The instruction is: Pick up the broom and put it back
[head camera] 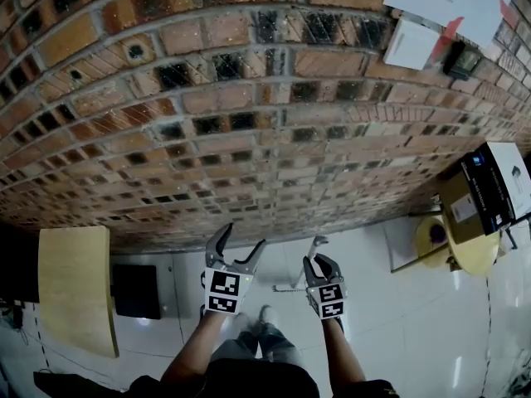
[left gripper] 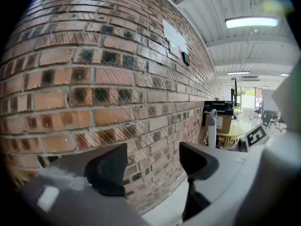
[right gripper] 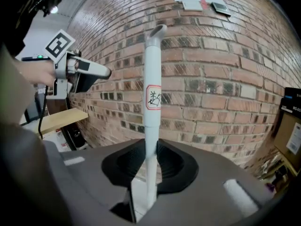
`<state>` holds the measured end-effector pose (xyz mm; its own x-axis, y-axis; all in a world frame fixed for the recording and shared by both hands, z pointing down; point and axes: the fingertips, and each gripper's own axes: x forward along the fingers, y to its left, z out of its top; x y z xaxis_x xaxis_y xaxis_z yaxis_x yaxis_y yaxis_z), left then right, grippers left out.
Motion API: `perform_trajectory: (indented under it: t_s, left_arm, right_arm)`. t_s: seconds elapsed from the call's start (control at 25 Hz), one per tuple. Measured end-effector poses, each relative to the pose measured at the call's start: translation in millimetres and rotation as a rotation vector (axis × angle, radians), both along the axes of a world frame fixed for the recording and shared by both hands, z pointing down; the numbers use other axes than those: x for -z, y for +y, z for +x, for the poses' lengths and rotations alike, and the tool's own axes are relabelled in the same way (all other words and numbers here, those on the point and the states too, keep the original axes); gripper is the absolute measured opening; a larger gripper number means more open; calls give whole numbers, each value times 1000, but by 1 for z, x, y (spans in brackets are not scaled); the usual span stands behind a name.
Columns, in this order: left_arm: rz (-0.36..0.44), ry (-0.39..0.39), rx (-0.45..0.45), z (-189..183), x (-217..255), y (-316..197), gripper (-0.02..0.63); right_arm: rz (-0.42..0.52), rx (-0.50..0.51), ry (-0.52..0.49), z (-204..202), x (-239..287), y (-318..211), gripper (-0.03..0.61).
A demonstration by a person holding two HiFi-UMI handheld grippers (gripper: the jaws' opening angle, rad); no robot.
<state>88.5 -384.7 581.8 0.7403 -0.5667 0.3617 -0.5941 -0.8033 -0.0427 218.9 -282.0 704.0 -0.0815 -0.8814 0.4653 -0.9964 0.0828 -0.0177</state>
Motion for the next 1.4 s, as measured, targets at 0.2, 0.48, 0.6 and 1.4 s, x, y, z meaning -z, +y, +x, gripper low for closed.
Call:
perform_trajectory:
  t_s: [0.2, 0.48, 0.6, 1.4]
  left_arm:
    - [-50, -30, -5, 10, -33, 0, 350]
    - [-131, -74, -11, 17, -84, 0, 350]
    - [-156, -81, 2, 14, -95, 1, 350]
    - [-219, -49, 136, -46, -112, -33, 350]
  right_arm:
    - [-97, 14, -13, 2, -57, 4, 80]
    - [-216, 19, -20, 5, -125, -15, 81]
    - [-226, 24, -19, 6, -144, -32, 81]
    - [-213, -23, -144, 60, -144, -164, 106]
